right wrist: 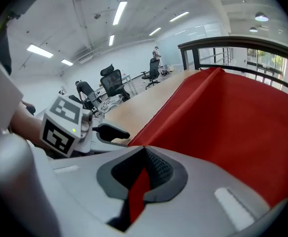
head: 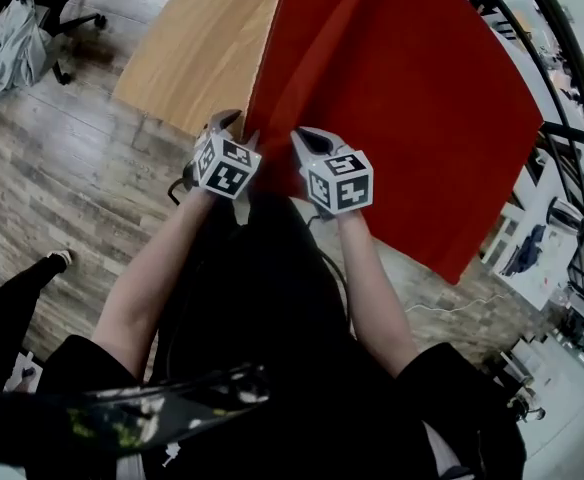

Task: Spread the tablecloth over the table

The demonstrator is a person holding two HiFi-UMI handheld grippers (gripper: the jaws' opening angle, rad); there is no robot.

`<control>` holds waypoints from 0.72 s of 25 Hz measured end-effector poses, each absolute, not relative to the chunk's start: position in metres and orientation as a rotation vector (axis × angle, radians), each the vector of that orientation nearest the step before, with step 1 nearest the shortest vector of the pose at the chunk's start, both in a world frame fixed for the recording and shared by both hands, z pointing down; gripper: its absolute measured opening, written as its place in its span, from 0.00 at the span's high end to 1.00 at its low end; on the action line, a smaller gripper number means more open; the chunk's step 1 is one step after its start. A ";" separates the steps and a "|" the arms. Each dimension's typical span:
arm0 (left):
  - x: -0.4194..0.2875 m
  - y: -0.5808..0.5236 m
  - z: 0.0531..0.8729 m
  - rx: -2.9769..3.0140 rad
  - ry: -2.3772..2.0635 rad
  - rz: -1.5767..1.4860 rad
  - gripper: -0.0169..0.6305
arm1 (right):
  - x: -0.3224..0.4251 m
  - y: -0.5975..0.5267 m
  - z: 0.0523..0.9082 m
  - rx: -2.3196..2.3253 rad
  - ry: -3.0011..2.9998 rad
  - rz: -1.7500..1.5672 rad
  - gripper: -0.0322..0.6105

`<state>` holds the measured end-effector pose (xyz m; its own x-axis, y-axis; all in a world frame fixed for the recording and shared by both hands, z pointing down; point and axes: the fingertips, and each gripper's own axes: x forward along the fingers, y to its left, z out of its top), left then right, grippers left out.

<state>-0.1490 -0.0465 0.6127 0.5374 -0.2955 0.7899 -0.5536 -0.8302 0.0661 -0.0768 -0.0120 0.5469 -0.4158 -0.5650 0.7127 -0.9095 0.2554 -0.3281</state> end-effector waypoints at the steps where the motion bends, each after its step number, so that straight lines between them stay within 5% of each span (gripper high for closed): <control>1: -0.147 -0.043 0.615 2.465 -0.702 1.197 0.64 | -0.076 -0.012 0.545 1.325 -2.093 1.018 0.93; 6: -0.137 -0.039 0.619 2.459 -0.711 1.212 0.66 | -0.076 -0.016 0.541 1.227 -2.153 0.944 0.93; 10: -0.136 -0.042 0.619 2.385 -0.724 1.160 0.94 | -0.084 -0.025 0.547 1.136 -2.193 0.873 0.93; 14: -0.153 -0.062 0.604 2.334 -0.739 1.146 0.95 | -0.092 -0.042 0.549 1.086 -2.262 0.809 0.92; 18: -0.199 -0.100 0.586 2.332 -0.846 1.191 0.95 | -0.110 -0.052 0.546 1.023 -2.304 0.757 0.78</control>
<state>-0.1992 -0.0997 0.5861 0.4574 -0.3373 0.8228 -0.6660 -0.7431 0.0656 -0.1096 -0.0523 0.5459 -0.5900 -0.4968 0.6365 -0.7774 0.5624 -0.2817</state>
